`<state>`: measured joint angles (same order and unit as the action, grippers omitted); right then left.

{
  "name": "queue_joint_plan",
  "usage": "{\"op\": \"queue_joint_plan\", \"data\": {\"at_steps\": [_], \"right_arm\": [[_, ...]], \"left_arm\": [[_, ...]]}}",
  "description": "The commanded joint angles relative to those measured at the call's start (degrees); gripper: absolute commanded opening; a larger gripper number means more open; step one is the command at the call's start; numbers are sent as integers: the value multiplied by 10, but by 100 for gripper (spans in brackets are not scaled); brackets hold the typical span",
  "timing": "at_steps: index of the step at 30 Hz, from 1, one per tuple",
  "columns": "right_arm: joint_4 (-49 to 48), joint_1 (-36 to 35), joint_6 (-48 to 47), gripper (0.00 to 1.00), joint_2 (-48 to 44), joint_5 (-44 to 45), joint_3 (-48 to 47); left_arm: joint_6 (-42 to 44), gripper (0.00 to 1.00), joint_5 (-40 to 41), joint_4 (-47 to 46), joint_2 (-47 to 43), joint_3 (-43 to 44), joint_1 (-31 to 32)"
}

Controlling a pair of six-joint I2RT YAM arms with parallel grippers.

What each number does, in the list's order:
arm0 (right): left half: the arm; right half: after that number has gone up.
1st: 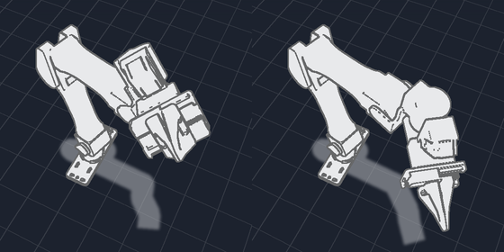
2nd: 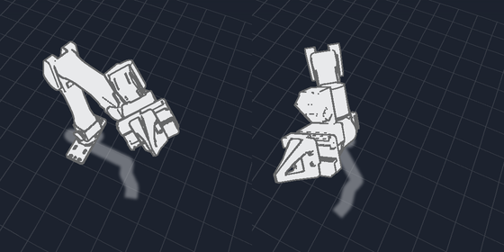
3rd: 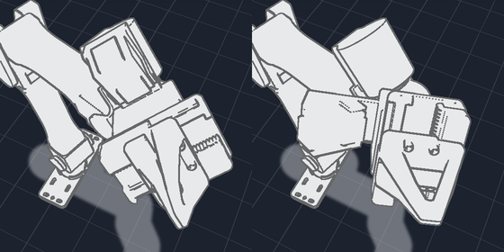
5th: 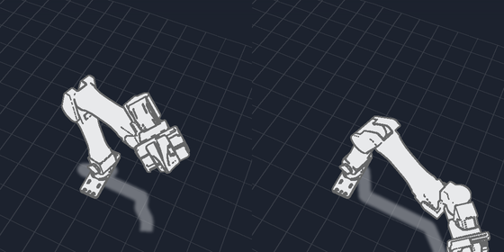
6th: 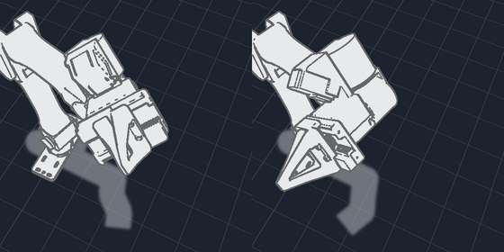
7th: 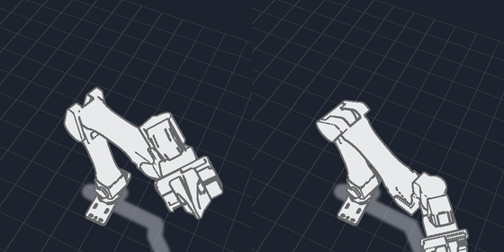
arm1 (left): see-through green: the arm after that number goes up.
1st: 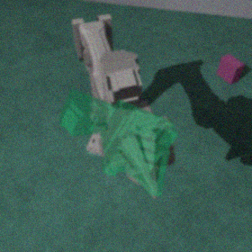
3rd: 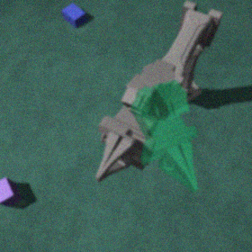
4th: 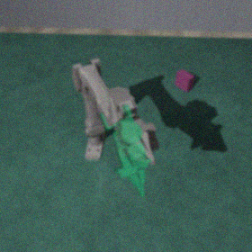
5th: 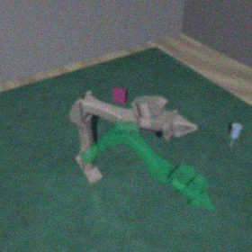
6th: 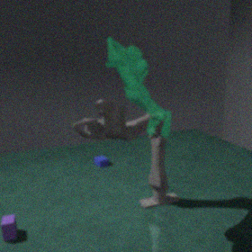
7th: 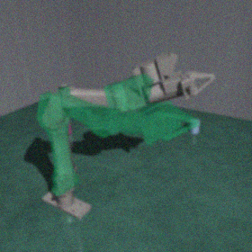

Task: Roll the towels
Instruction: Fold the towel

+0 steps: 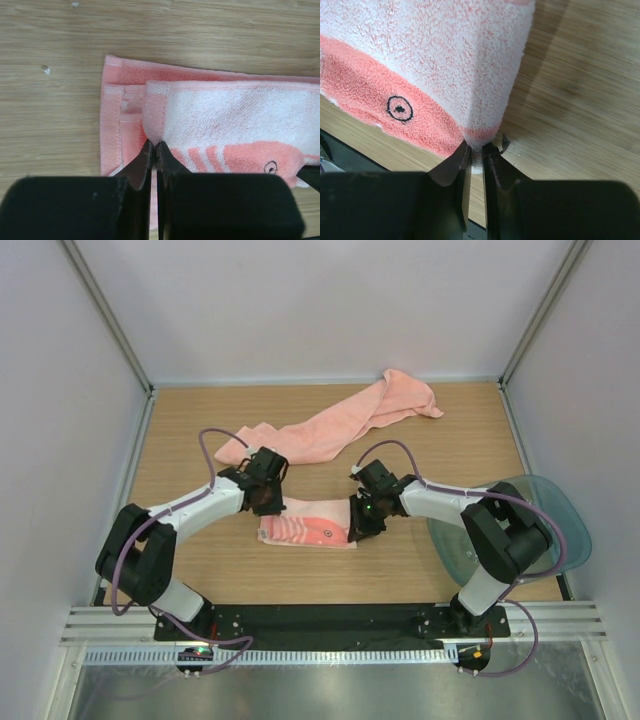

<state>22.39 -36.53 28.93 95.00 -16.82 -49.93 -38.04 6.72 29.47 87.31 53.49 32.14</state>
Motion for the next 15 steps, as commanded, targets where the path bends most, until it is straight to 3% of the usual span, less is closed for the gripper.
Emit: {"op": "queue_joint_plan", "data": {"at_steps": [1, 7, 10, 15], "right_arm": [[49, -2, -23, 22, 13, 42, 17], [57, -8, -24, 46, 12, 43, 10], [69, -10, -26, 58, 4, 51, 4], [94, -12, -26, 65, -32, 70, -13]], "left_arm": [[21, 0, 58, 15, -17, 17, 1], [38, 1, 105, 5, 10, 19, 1], [30, 8, 112, 15, 25, 24, 1], [21, 30, 115, 19, -3, 17, 1]]}}
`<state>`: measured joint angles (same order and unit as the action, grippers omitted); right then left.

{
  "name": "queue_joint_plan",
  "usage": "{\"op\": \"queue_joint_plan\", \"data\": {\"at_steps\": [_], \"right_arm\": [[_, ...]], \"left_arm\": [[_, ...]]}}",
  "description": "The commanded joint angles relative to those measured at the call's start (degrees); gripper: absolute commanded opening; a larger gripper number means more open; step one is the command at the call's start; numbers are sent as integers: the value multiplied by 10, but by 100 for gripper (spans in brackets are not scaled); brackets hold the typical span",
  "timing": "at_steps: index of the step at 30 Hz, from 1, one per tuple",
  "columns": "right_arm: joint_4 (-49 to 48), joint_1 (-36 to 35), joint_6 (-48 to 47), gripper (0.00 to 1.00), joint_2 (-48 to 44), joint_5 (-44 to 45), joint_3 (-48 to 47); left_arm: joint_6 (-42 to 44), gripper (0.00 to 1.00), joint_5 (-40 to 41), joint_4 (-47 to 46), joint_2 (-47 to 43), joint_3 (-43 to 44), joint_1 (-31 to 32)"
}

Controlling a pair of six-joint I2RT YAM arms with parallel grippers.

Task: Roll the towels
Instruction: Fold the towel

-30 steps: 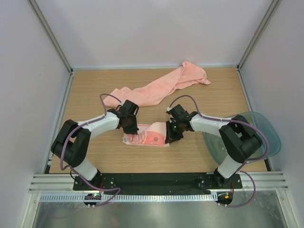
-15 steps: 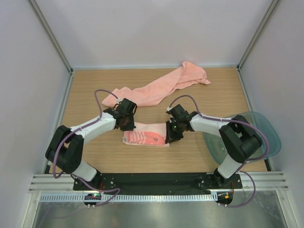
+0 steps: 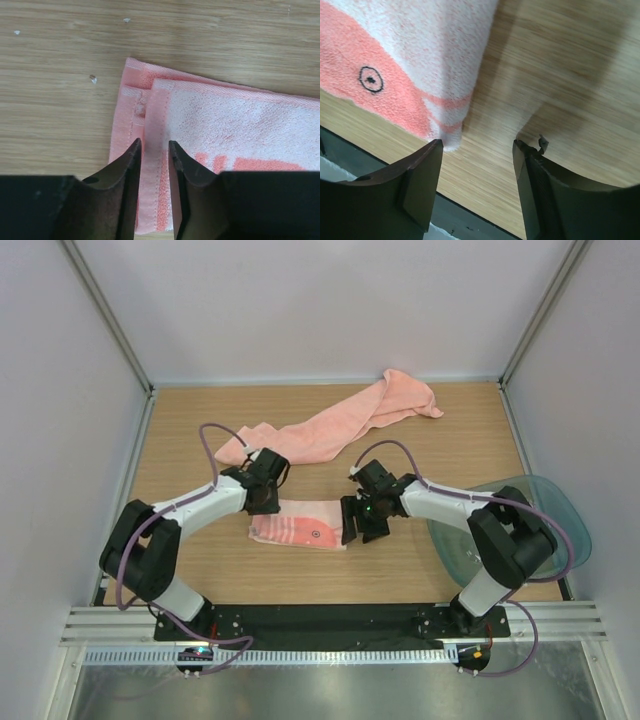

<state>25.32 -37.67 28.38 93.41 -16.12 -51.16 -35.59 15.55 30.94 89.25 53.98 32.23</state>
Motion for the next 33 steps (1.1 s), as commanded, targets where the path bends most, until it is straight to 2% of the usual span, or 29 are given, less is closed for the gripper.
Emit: {"op": "queue_joint_plan", "data": {"at_steps": [1, 2, 5, 7, 8, 9, 10, 12, 13, 15, 18, 25, 33], "right_arm": [[68, 0, -20, 67, -23, 66, -4], [70, -1, -20, 68, -28, 69, -10], [74, -2, -24, 71, -54, 58, -20], [65, -6, -25, 71, -75, 41, -24], [59, -8, -23, 70, -81, 29, -25], [47, -9, -21, 66, -86, 0, -26], [42, -11, -20, 54, -89, -14, -29], [23, -14, -13, 38, -87, -50, -32], [16, -14, -10, 23, -84, -81, -32], [-8, -15, 4, 11, -73, -107, -35], [-40, -18, 18, 4, -55, -146, -39], [-106, -17, 24, 1, 35, -197, -52], [-142, -17, 24, 1, 89, -188, -18]], "left_arm": [[-4, 34, 31, 10, -36, 14, 0], [-4, 41, 41, 15, -43, 17, 1], [-6, 49, 57, 38, -73, 28, 1], [-9, 48, 57, 47, -92, 34, 0], [-14, 40, 54, 51, -112, 33, 1], [-18, 36, 37, 53, -122, 30, 1], [-24, 32, 27, 53, -131, 20, 3], [-42, 22, 3, 49, -159, 8, 5], [-46, 18, -17, 47, -167, -6, 9], [-61, 10, -34, 37, -188, -20, 24], [-79, 5, -64, 18, -200, -55, 38], [-103, 2, -96, -39, -188, -114, 39], [-107, 1, -47, -46, -138, -141, 39]]}}
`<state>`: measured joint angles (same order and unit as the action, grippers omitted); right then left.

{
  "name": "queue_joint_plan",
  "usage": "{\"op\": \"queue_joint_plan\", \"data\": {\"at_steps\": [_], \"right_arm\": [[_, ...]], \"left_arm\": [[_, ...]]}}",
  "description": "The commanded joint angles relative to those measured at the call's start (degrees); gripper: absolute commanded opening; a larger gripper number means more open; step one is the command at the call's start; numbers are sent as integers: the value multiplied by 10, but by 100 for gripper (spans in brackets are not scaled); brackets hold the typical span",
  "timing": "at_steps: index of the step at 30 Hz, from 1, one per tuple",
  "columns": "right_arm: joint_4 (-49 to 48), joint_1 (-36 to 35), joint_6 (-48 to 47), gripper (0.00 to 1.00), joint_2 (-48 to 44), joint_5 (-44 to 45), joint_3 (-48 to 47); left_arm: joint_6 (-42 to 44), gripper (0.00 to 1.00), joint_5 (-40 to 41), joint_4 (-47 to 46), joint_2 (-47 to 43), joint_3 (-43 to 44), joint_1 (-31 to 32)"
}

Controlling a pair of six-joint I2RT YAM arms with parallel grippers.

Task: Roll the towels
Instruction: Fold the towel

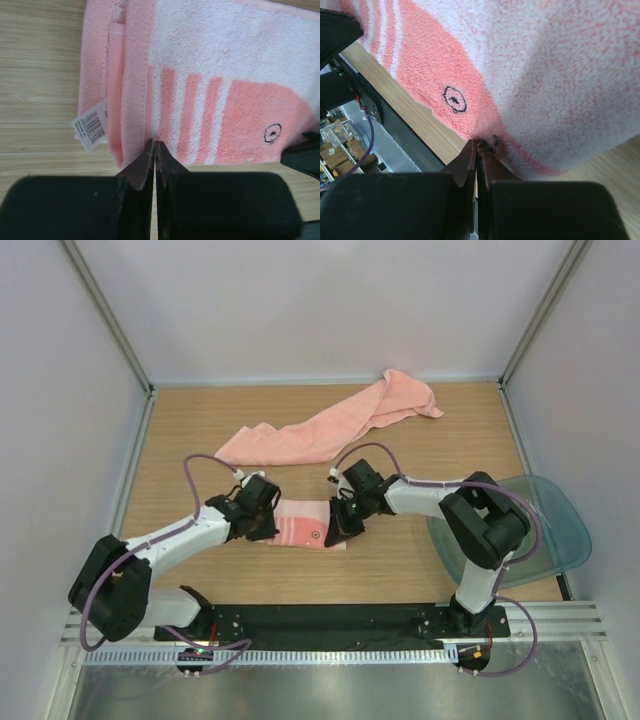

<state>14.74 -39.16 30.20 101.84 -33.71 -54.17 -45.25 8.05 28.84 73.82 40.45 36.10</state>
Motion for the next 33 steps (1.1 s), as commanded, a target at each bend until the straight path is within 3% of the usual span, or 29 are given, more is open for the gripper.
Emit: {"op": "queue_joint_plan", "data": {"at_steps": [1, 9, 16, 18, 23, 28, 33], "right_arm": [[-39, -3, 6, 1, 8, -12, 16], [-52, -1, -1, 1, 31, -7, 45], [-39, -2, -8, 1, 21, -28, 22], [-23, -3, -13, 6, 8, -42, 9], [-16, -3, -17, 27, -25, -78, -40], [-17, 6, -8, 30, -9, -85, -109], [-48, 48, 13, 30, 43, -111, -137]], "left_arm": [[-10, 1, 34, -25, 22, -5, 0], [5, 1, 98, -1, 52, -1, -3], [17, 1, 95, 0, 81, 15, -6], [21, 1, 90, 1, 74, 28, -6], [43, 8, 89, 19, 43, 79, -6], [49, 12, 95, 44, 33, 139, -6], [11, 16, 88, 37, 10, 119, -6]]}}
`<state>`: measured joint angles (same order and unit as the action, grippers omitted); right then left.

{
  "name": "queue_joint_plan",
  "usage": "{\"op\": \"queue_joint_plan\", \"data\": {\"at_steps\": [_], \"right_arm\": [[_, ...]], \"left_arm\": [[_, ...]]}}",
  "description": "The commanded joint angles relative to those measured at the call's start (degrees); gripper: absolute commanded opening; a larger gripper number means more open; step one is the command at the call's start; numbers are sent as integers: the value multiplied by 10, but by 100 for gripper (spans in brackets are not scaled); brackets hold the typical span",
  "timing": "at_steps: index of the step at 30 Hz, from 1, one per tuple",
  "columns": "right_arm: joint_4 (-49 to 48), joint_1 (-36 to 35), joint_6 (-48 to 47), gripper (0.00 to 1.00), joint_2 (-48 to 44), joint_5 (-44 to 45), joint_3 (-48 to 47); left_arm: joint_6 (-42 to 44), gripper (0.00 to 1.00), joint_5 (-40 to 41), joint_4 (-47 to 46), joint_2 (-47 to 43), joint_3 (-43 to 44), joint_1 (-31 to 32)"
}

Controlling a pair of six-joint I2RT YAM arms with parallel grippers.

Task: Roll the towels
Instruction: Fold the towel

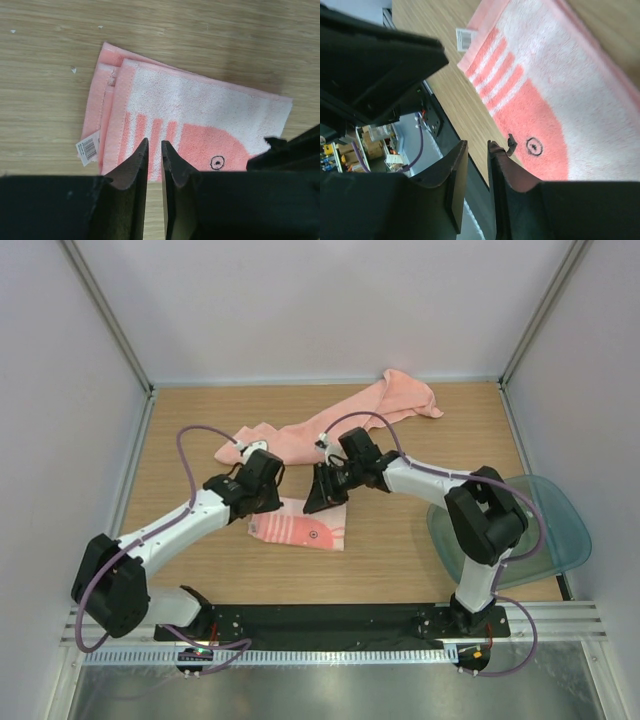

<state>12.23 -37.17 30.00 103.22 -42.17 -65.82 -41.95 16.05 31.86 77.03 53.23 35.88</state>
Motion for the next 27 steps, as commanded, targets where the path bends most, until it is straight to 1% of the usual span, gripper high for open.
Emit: {"op": "queue_joint_plan", "data": {"at_steps": [1, 4, 5, 6, 7, 9, 12, 14, 17, 20, 25, 27], "right_arm": [[-29, 34, 19, 29, 37, -40, -18], [-76, 57, 43, 27, 74, -62, 2], [-112, 63, 51, 26, 81, -76, 8], [-120, 68, 59, 26, 89, -83, 16], [-144, 76, 66, 25, 104, -87, 28], [-178, 81, 71, 22, 115, -92, 42], [-218, 87, 85, 19, 130, -95, 77], [-250, 87, 102, 17, 138, -96, 91], [-275, 88, 112, 14, 147, -97, 111], [-291, 88, 117, 12, 147, -95, 133], [-330, 89, 133, 11, 132, -91, 187], [-332, 89, 133, 11, 129, -90, 195]], "left_arm": [[-27, 17, -9, -13, -26, -21, -4], [-43, 17, -30, -57, -41, -70, -4], [-47, 17, -29, -64, -43, -80, -4], [-50, 17, -28, -72, -46, -102, -4], [-45, 14, -32, -92, -50, -110, -4], [-39, 13, -37, -115, -58, -138, -4], [-33, 14, -29, -155, -78, -172, -4], [-36, 15, -25, -158, -80, -175, -5], [-52, 10, -4, -129, -52, -165, -6], [-48, 6, 12, -129, -20, -163, -10], [-24, 4, 6, -134, 13, -147, -41], [-18, 3, 1, -136, 18, -140, -52]]}}
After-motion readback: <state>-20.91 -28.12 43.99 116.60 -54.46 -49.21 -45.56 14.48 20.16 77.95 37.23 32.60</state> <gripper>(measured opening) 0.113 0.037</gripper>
